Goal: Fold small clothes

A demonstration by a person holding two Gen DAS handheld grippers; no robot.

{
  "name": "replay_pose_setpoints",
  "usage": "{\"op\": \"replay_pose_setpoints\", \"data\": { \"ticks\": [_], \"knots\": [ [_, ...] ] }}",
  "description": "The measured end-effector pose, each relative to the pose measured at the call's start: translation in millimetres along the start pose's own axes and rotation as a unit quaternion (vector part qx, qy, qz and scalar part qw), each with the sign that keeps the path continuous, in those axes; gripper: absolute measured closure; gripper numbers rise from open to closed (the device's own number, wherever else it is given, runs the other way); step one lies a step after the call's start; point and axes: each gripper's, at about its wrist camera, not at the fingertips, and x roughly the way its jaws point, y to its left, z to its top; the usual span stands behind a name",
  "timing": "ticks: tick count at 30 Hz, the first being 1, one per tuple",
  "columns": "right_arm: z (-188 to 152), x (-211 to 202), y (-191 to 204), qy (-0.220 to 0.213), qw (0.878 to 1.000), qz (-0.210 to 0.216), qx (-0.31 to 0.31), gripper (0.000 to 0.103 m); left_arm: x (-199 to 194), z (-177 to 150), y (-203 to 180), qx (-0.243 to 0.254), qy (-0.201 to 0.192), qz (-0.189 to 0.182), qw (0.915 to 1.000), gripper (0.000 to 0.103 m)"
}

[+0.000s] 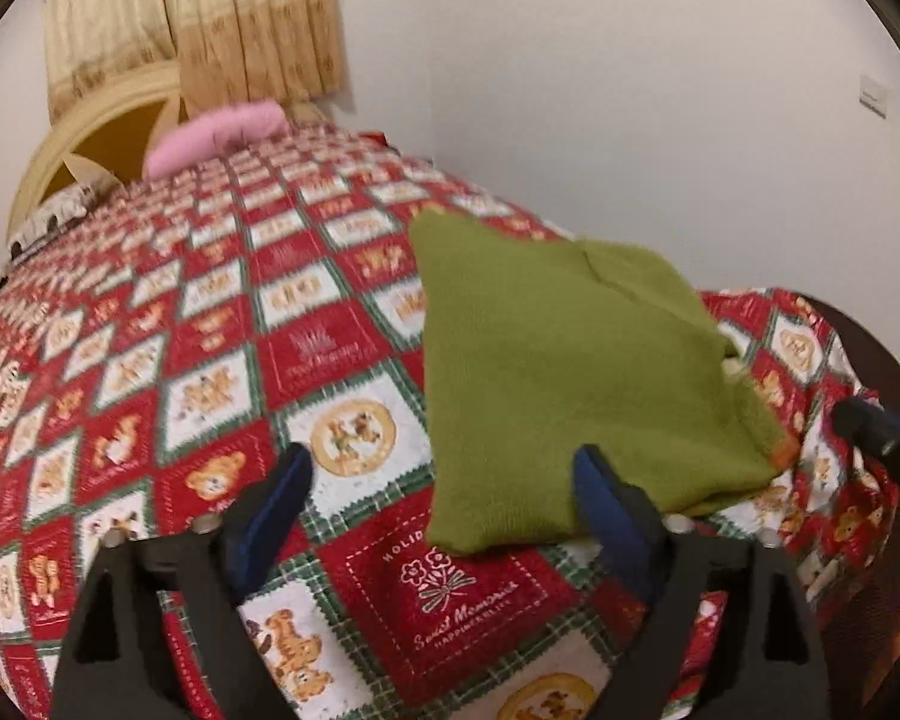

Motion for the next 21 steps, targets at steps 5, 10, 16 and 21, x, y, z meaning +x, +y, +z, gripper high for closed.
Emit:
{"op": "replay_pose_setpoints", "data": {
  "ticks": [5,10,16,21],
  "knots": [
    [12.1,-37.5,26.5,-0.074,0.996,-0.025,-0.032,0.033,-27.5,5.2,4.5,-0.001,-0.041,0.018,0.9990,0.000],
    [11.9,-61.2,47.2,-0.109,0.991,-0.032,-0.072,0.026,-47.0,5.9,5.7,-0.006,-0.062,0.032,0.9975,0.000],
    [6.3,-89.7,65.0,-0.153,0.981,-0.050,-0.110,0.024,-71.1,7.1,5.6,-0.009,-0.097,0.042,0.9943,0.000],
    [6.3,-112.1,70.9,-0.194,0.973,-0.053,-0.113,0.014,-87.0,4.1,1.6,-0.001,-0.115,0.048,0.9922,0.000]
  ]
}}
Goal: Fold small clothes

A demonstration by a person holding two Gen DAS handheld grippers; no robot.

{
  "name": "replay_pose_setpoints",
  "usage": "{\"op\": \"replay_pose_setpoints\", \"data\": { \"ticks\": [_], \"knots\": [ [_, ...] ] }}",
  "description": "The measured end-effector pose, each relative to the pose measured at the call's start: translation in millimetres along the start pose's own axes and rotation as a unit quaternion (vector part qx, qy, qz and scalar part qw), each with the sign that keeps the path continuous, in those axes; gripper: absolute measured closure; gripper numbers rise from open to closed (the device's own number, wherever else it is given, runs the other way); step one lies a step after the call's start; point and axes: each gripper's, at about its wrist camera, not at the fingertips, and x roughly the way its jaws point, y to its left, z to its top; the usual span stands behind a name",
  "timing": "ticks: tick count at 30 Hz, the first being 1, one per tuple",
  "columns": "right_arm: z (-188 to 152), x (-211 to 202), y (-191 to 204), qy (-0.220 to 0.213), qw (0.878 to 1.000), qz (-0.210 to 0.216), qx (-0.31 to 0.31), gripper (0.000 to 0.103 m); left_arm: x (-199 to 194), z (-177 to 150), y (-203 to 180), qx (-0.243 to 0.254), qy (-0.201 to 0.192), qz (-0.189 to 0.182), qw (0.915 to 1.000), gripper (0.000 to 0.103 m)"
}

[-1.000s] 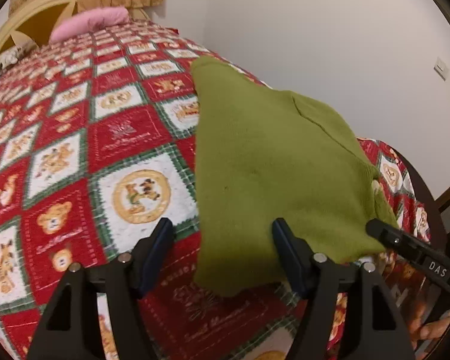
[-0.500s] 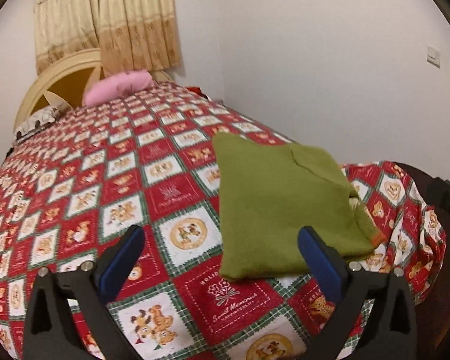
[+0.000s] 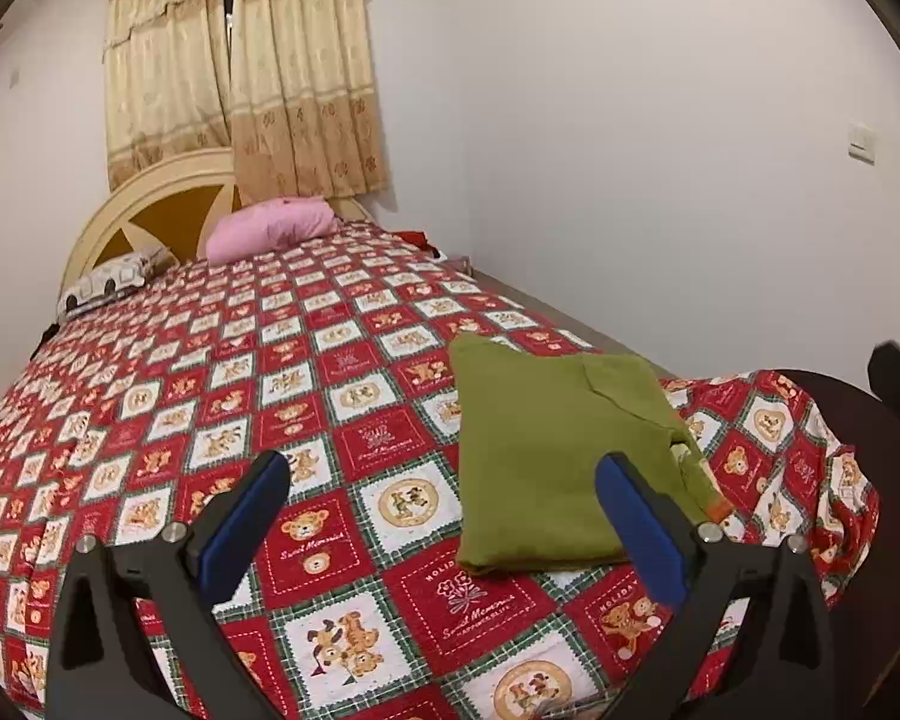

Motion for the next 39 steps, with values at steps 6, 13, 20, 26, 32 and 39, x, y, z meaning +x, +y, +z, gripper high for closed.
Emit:
{"op": "replay_pose_setpoints", "data": {
  "ticks": [6,13,20,26,32,39],
  "knots": [
    [1.3,-2.7,-2.3,0.003,1.000,0.008,0.007,0.014,-8.7,1.9,-8.2,0.004,-0.014,0.000,0.9999,0.000],
    [-4.6,4.7,-7.5,0.017,1.000,0.006,0.020,0.014,-10.1,1.4,-15.8,0.016,-0.015,-0.001,0.9998,0.000],
    [-3.2,0.7,-5.6,0.010,1.000,0.005,0.020,0.014,-20.8,2.2,-14.3,0.012,-0.030,0.001,0.9995,0.000],
    [-4.4,0.7,1.0,0.014,1.000,0.012,0.013,0.014,-19.5,2.0,-14.4,0.011,-0.022,-0.002,0.9997,0.000],
    [-4.9,0.5,3.0,0.015,1.000,0.009,0.010,0.014,-20.2,1.9,-12.7,0.006,-0.022,-0.003,0.9997,0.000],
    [-5.6,-0.1,1.9,0.016,1.000,0.010,0.016,0.013,-20.7,2.2,-13.6,0.009,-0.021,-0.003,0.9997,0.000]
  ]
}}
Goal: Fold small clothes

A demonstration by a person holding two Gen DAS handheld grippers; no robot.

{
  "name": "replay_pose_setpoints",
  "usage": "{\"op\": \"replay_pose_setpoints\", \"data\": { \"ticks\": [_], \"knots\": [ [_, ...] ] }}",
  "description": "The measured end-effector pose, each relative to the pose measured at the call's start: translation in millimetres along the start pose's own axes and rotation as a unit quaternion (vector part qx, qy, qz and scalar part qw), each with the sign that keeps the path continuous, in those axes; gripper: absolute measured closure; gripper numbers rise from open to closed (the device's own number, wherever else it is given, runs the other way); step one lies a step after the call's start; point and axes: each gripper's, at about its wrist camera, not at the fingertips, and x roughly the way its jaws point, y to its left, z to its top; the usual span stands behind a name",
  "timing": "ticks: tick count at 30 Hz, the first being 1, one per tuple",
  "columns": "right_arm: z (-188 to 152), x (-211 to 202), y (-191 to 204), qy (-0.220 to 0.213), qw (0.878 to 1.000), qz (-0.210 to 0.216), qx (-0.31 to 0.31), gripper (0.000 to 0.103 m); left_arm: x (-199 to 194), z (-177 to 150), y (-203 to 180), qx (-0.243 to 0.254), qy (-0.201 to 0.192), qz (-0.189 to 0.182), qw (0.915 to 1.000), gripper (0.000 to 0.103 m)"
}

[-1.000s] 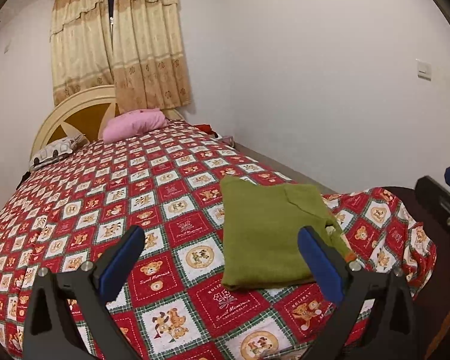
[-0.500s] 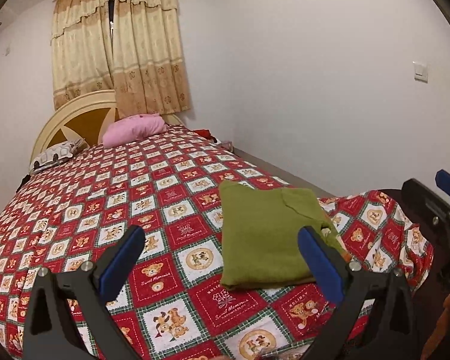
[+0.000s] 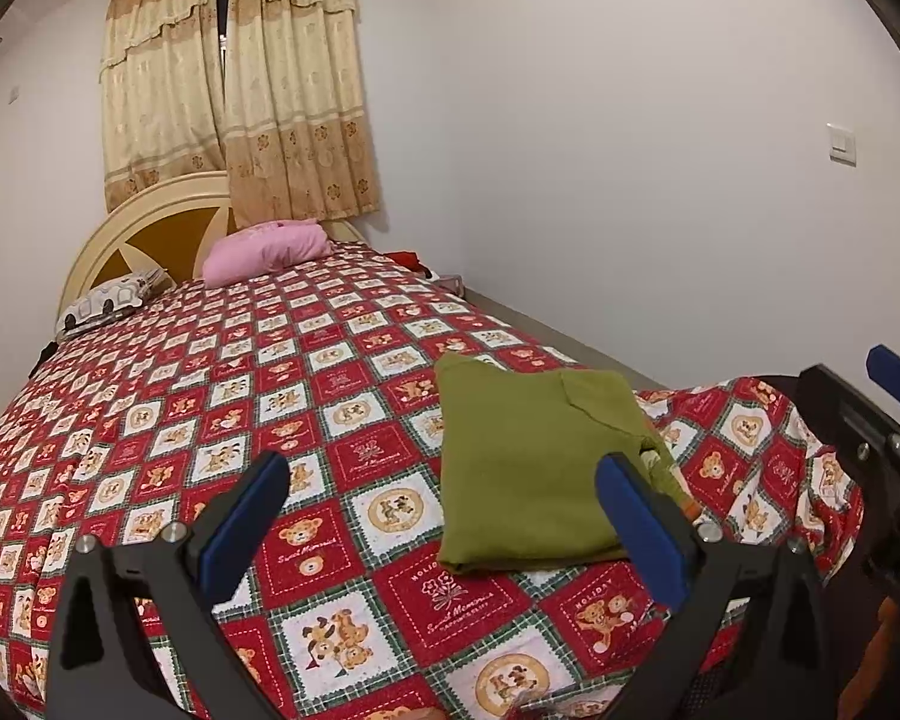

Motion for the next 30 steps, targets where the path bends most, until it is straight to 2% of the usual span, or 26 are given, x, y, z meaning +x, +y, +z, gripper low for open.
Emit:
{"op": "replay_pose_setpoints", "data": {
  "ticks": [30],
  "knots": [
    [0.2,-2.1,-6.2,-0.001,1.000,-0.007,0.008,0.013,1.9,-2.5,1.0,0.003,0.005,0.007,1.0000,0.000]
  ]
}}
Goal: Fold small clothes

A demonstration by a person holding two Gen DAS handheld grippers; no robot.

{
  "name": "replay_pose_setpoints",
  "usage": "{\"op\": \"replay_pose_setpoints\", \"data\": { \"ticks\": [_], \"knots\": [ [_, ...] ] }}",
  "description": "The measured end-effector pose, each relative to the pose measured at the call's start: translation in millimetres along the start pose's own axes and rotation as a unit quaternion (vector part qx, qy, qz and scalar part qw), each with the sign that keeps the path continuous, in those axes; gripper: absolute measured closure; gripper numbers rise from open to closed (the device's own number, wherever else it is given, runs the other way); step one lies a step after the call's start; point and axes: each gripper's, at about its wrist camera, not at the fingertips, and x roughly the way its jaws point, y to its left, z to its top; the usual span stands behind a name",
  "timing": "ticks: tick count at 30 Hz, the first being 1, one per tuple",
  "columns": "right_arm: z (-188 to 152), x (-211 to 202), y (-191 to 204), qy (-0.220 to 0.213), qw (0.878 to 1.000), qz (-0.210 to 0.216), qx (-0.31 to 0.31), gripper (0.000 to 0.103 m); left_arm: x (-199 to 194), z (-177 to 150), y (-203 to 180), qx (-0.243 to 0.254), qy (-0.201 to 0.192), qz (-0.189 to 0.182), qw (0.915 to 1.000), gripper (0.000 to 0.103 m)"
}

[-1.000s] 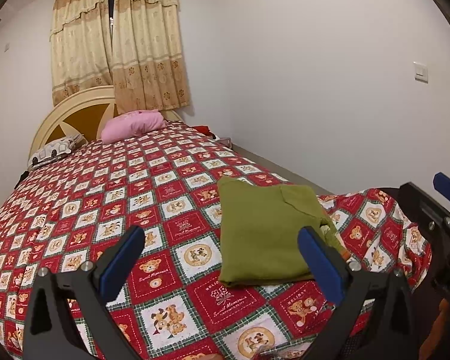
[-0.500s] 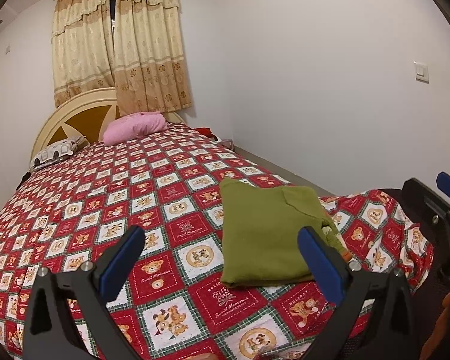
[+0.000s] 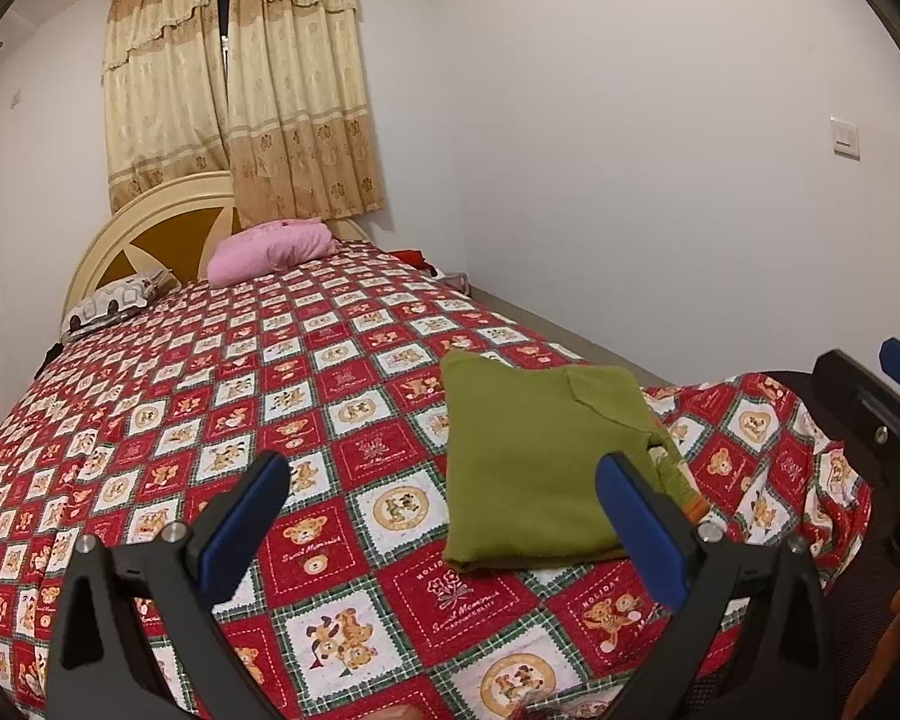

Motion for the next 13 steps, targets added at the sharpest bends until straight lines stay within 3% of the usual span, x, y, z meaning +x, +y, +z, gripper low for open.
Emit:
{"op": "replay_pose_setpoints", "data": {
  "ticks": [8,13],
  "knots": [
    [-2.6,3.4,-0.6,0.006,1.000,-0.003,-0.001,0.013,10.4,-3.2,12.1,-0.025,0.019,-0.017,0.9994,0.000],
    [-5.1,12.6,-11.4,0.016,1.000,-0.017,0.010,0.013,18.6,-3.3,27.2,-0.025,0.018,0.019,0.9993,0.000]
  ]
}}
